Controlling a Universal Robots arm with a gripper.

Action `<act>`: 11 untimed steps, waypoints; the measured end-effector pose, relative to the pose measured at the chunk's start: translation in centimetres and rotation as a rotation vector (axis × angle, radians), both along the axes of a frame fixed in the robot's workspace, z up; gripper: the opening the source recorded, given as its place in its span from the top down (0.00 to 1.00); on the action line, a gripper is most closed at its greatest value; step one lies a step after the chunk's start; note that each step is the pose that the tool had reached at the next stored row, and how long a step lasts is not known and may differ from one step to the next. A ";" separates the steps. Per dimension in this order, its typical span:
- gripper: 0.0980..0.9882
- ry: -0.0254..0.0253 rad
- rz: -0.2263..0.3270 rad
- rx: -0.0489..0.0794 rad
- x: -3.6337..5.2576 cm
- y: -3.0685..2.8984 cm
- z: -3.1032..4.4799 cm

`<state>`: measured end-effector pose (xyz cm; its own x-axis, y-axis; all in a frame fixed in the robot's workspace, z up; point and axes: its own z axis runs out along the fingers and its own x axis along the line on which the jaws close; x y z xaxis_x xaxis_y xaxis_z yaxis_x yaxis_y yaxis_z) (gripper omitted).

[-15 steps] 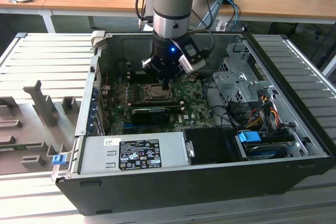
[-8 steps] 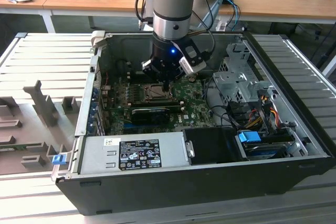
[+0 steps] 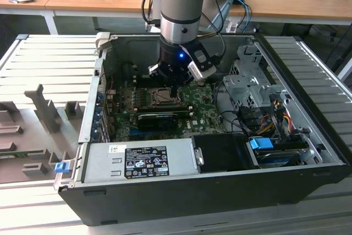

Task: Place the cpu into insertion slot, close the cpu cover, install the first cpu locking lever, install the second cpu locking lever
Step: 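Install the second cpu locking lever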

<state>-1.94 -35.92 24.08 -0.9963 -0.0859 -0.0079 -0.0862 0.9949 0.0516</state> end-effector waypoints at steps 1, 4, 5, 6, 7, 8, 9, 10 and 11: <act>0.99 0.0000 0.000 0.000 0.00 -0.01 0.00; 0.99 0.0000 0.000 0.000 -0.01 -0.05 -0.02; 0.99 0.0000 0.000 0.000 -0.02 -0.06 -0.03; 0.99 -0.0001 0.000 0.000 -0.06 -0.08 -0.04; 0.99 -0.0001 0.000 0.000 -0.11 -0.09 -0.04; 0.99 0.0000 0.000 0.000 -0.15 -0.10 -0.05; 0.99 0.0000 0.000 0.000 -0.20 -0.11 -0.06; 0.99 0.0000 0.000 0.000 -0.26 -0.11 -0.06; 0.99 0.0000 0.000 0.000 -0.36 -0.12 -0.07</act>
